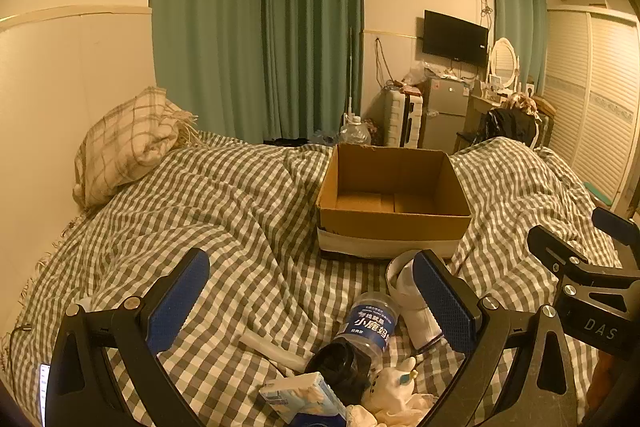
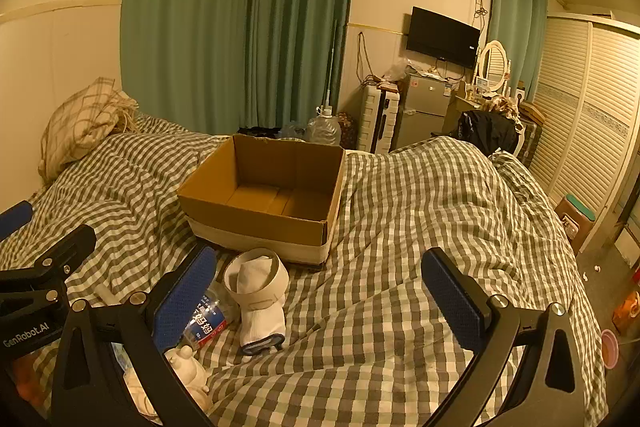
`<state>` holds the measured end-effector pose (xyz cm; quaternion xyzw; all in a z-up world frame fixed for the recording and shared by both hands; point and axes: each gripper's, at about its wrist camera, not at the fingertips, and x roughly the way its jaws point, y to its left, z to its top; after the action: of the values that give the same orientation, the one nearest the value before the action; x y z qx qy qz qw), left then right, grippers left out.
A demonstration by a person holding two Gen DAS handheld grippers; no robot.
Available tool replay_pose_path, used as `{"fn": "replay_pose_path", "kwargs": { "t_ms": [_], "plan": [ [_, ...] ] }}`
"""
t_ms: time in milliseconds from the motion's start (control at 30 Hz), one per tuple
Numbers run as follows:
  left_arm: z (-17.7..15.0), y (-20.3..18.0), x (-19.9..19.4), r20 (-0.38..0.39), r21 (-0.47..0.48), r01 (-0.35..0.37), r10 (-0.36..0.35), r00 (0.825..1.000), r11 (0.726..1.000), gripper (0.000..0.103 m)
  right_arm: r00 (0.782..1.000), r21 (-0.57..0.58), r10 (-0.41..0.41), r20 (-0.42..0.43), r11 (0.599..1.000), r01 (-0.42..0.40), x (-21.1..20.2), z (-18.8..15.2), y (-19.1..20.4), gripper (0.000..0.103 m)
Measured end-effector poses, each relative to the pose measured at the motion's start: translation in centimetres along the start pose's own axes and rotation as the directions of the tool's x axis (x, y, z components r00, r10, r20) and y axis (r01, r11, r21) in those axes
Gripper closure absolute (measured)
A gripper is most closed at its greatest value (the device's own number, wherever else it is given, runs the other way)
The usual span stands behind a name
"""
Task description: Organize objects
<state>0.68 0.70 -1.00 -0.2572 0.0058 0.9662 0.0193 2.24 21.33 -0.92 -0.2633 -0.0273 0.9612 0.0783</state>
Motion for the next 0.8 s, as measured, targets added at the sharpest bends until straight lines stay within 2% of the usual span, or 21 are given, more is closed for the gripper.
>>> {"fn": "replay_pose_path", "kwargs": {
  "t_ms": [800],
  "plan": [
    [-0.53,-0.25,0.42,-0.025,0.008,0.025,-0.025,0.999,1.0,0.0,1.0,-0.007,0.007,-0.009,1.0,-0.007,0.09,-0.01,0.23,0.0]
  ]
}}
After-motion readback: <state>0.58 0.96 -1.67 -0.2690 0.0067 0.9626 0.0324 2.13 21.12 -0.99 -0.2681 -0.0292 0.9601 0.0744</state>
